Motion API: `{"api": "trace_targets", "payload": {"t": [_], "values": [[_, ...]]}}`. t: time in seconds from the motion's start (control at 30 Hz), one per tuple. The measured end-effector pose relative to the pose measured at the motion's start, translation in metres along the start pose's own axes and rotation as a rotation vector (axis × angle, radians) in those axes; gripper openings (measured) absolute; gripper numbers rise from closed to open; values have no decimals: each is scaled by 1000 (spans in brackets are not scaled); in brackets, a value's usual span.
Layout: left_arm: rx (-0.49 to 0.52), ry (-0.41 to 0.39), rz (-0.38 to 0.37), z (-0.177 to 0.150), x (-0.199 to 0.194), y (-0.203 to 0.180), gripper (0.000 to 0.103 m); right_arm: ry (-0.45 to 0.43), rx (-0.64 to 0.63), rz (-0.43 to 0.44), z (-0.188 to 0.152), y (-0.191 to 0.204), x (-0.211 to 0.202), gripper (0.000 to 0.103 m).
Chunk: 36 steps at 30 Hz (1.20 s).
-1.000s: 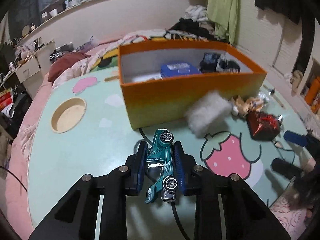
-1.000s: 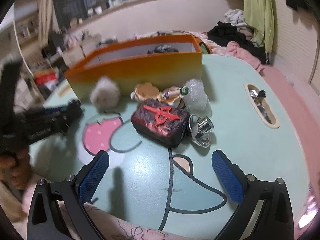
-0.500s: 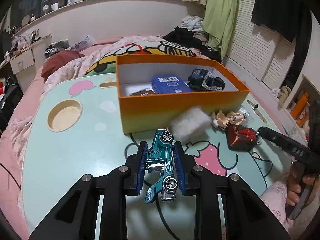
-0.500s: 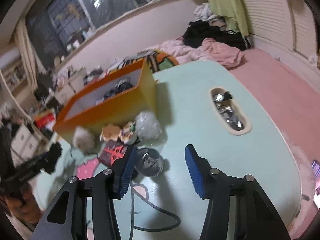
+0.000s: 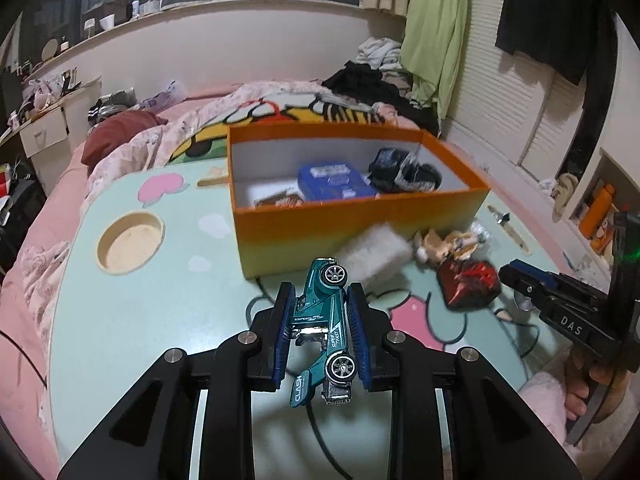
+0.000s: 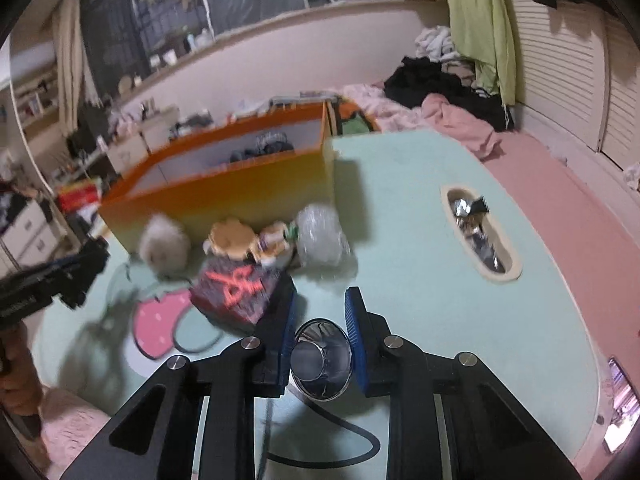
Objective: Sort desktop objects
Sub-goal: 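Put the green toy car in the box with left while right adds the silver cup, then withdraw both open grippers from the orange box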
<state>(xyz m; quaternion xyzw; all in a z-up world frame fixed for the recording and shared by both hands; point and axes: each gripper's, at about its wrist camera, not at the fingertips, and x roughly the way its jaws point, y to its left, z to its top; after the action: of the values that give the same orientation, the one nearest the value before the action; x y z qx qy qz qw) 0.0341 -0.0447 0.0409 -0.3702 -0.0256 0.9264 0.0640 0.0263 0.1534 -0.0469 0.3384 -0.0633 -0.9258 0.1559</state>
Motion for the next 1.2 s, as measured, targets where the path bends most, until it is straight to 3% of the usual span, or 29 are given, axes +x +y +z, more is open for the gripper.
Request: {"api": "trace_targets", "payload": {"t": [0.13, 0.37, 0.4, 0.43, 0.47, 0.5, 0.53, 0.57, 0.63, 0.73, 0.8, 0.83, 0.87, 0.9, 1.0, 1.2], "values": [[-7, -41, -46, 26, -2, -10, 28, -55, 10, 60, 24, 14, -7, 24], [-54, -80, -7, 93, 28, -11, 28, -118, -16, 81, 104, 55, 29, 24], [-70, -59, 12, 98, 40, -7, 32, -110, -20, 64, 113, 60, 42, 26], [-90, -17, 28, 99, 54, -2, 49, -90, -23, 38, 118, 62, 55, 31], [-109, 20, 34, 98, 65, 3, 62, -54, -22, 22, 120, 62, 69, 50], [-131, 41, 32, 93, 73, 7, 63, -15, -15, 7, 118, 61, 81, 64], [-145, 27, 29, 88, 75, 9, 63, 25, 4, -14, 111, 58, 92, 63], [-131, -16, 45, 82, 70, 6, 64, -48, -58, -64, 103, 65, 86, 67], [-97, -52, 106, 75, 63, -1, 65, -73, -110, -124, 95, 71, 79, 67], [-110, -90, 62, 77, 50, 2, 66, -73, -98, -75, 98, 68, 66, 67], [-132, -121, 34, 77, 35, 4, 68, -137, -41, -59, 102, 62, 44, 68], [-132, -128, 25, 76, 27, 4, 75, -159, -25, -53, 103, 60, 36, 71], [-129, -126, 21, 76, 19, 3, 82, -173, -12, -50, 103, 58, 27, 79], [-118, -113, 20, 72, 11, 1, 83, -175, 2, -46, 99, 57, 13, 84], [-75, -75, 4, 57, 1, -4, 83, -152, -19, 1, 82, 60, -7, 84], [-9, 58, 73, 4, 16, -14, 83, -1, -106, 0, 33, 60, -17, 84]]}}
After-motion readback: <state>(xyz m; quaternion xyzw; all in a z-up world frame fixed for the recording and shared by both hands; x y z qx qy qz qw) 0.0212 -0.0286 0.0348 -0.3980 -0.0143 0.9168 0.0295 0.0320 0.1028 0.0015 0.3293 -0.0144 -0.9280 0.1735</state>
